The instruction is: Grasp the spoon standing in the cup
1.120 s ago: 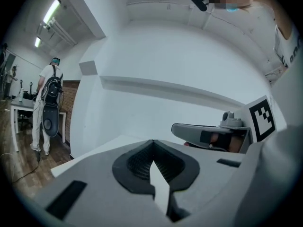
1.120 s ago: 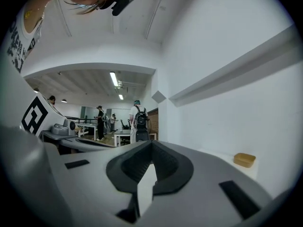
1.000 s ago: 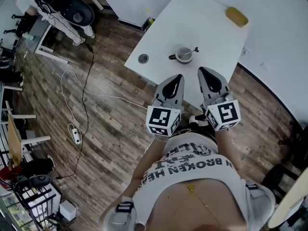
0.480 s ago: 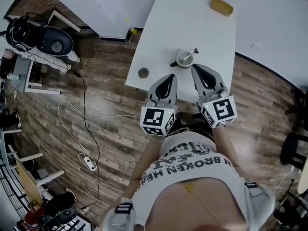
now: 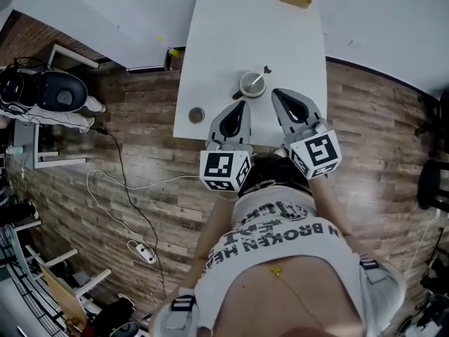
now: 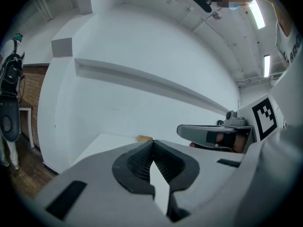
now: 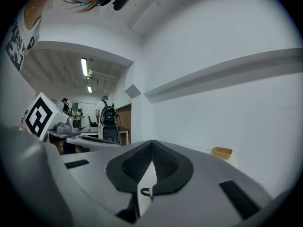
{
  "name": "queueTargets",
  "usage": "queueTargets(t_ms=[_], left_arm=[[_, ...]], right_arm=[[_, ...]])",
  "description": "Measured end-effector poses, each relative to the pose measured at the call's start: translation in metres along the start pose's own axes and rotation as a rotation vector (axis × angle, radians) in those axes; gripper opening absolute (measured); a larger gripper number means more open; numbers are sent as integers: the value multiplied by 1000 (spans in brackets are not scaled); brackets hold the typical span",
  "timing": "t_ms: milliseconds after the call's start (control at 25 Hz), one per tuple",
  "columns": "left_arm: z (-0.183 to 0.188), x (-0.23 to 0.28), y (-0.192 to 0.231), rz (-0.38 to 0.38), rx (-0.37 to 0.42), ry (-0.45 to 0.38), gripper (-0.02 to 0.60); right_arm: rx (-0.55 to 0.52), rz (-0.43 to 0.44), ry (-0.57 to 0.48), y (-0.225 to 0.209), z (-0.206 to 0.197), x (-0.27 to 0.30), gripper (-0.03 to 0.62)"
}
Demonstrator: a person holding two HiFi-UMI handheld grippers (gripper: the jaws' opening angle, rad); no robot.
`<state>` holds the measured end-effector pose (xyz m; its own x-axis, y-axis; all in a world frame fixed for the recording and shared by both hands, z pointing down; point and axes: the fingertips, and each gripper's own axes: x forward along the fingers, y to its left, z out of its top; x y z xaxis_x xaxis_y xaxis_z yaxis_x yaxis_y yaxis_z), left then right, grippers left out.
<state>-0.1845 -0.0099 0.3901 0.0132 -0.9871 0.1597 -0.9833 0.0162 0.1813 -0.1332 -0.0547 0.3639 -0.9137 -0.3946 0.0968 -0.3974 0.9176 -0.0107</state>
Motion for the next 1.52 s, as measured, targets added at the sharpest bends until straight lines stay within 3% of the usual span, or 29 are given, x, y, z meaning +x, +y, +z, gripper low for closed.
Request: queueTargets(t_ms=[280, 600, 1200, 1520], left_arm=[[4, 29, -15, 6, 46, 13, -2], [-8, 61, 0, 10, 62, 56, -2], [-19, 130, 52, -257, 114, 185, -2], [-49, 138, 78, -342, 104, 266, -2]], right_arm=[[6, 8, 17, -42, -5, 9, 6], [68, -5, 46, -69, -27, 21, 6], [127, -213, 123, -86, -59, 92, 6], [130, -286, 218, -80, -92, 114, 6]])
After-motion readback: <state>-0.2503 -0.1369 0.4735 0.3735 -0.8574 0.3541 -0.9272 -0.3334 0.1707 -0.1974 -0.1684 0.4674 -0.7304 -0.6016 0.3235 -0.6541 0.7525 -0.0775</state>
